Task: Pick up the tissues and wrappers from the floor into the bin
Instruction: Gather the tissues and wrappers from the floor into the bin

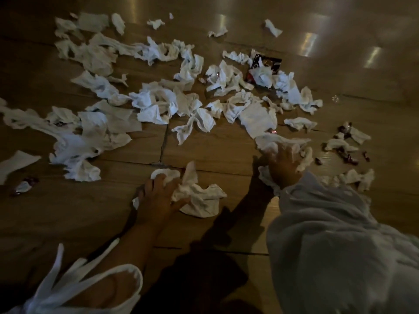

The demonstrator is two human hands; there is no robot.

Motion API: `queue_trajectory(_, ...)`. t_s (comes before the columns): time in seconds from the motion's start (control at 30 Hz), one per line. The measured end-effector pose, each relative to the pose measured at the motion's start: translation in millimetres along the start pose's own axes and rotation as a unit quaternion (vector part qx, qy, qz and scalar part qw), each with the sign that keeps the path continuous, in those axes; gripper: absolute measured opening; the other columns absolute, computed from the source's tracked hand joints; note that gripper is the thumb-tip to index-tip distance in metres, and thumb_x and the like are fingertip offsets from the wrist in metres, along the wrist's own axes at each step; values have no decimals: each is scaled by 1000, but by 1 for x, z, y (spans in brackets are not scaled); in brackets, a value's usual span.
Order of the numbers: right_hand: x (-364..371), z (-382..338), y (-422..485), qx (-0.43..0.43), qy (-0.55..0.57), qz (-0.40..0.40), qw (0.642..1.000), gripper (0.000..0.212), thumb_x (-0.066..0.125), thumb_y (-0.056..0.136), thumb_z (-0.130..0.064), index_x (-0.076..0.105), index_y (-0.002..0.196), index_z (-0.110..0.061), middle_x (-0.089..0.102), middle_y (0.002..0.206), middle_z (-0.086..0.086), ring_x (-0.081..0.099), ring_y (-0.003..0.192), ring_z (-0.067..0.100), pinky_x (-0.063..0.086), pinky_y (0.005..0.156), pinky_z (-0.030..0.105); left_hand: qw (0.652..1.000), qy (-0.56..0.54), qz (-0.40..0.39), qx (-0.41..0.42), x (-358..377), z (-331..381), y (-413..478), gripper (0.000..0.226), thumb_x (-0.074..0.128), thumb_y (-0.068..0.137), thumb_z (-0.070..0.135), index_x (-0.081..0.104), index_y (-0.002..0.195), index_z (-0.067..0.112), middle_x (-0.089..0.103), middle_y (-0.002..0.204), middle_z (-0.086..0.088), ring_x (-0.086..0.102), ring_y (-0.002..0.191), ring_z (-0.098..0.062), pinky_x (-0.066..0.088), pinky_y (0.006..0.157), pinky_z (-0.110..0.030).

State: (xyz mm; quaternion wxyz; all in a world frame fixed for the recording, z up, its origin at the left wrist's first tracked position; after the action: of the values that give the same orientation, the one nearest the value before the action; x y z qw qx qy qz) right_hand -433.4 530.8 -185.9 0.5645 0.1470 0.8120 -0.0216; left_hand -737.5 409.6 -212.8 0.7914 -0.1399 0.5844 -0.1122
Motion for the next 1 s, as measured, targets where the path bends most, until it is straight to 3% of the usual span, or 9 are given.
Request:
queue_trajectory(0.07, -14, -23, -23, 102, -14, -83, 991, 37, 37, 83, -46, 57, 110, -31, 71, 103, -7, 67, 97, 10, 57, 71, 42, 999, -38, 5, 6, 1, 3, 2, 63, 39, 76, 67, 65, 109, 20, 53, 123, -17, 51, 106, -40, 44, 85, -48)
queue_trajectory(0.13, 8, -25, -39, 81, -30, -124, 989, 52, 39, 86, -45, 51, 127, -15, 47, 138, 12, 42, 130, 29, 36, 102, 52, 995, -101, 15, 3, -4, 5, -1, 48, 48, 85, 50, 61, 115, 15, 50, 128, -12, 47, 114, -33, 38, 91, -37)
queue_trajectory(0.27, 33, -55, -77, 80, 98, -131, 983, 46, 38, 87, -33, 61, 105, 2, 60, 111, 25, 55, 104, 38, 33, 86, 34, 938, -324, 50, -112, -21, 7, -23, 33, 58, 90, 25, 58, 118, 8, 60, 112, -9, 59, 101, -27, 41, 75, -27)
queue_trajectory(0.4, 17, -109, -93, 173, 272, -182, 929, 42, 49, 93, -38, 58, 119, -6, 59, 123, 13, 54, 113, 29, 38, 90, 28, 841, -496, 95, -195, -48, -1, -50, 31, 62, 87, 12, 57, 117, 4, 63, 109, -10, 60, 104, -26, 47, 69, -21)
queue_trajectory(0.57, -19, -197, -106, 186, 383, -283, 860, 45, 57, 85, -50, 63, 97, -8, 58, 91, 2, 54, 87, 20, 41, 81, 30, 810, -523, 123, -236, -103, -18, -98, 36, 56, 91, 14, 49, 126, 9, 56, 119, -4, 54, 96, -13, 42, 51, -4)
queue_trajectory(0.7, -29, -265, -133, 99, 402, -436, 799, 60, 65, 70, -63, 63, 104, -15, 63, 103, 2, 60, 95, 22, 48, 94, 41, 785, -516, 182, -292, -151, -42, -161, 37, 59, 89, 28, 56, 120, 9, 64, 109, -9, 62, 89, -19, 50, 64, -22)
queue_trajectory(0.8, -28, -303, -171, 66, 381, -541, 747, 95, 71, 37, -80, 65, 109, -18, 68, 110, 4, 65, 96, 25, 49, 94, 43, 761, -496, 243, -341, -182, -52, -227, 34, 59, 88, 35, 59, 114, 12, 65, 91, -5, 63, 70, -14, 47, 52, -22)
queue_trajectory(0.87, -32, -328, -205, 39, 377, -599, 705, 65, 74, 55, -62, 66, 101, -17, 68, 105, 9, 65, 94, 26, 49, 91, 40, 756, -471, 270, -365, -202, -60, -275, 36, 60, 86, 39, 60, 112, 14, 67, 91, -7, 64, 67, -14, 48, 48, -23)
queue_trajectory(1.0, -113, -379, -275, -69, 329, -631, 699, 39, 66, 80, -27, 60, 109, -1, 62, 109, 20, 58, 89, 27, 51, 77, 34, 789, -405, 271, -373, -247, -92, -355, 31, 58, 88, 39, 64, 106, 15, 69, 93, -8, 64, 76, -14, 49, 61, -25)
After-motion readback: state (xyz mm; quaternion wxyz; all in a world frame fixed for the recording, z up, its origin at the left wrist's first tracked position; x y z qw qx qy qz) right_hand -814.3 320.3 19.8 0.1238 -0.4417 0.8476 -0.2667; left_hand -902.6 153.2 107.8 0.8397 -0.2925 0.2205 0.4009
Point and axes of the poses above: each hand's wrist, its own y-axis towards the middle knuckle, its own x-axis out of the palm, z = x × y, the point moved 3 cm from there along y, towards the middle knuckle
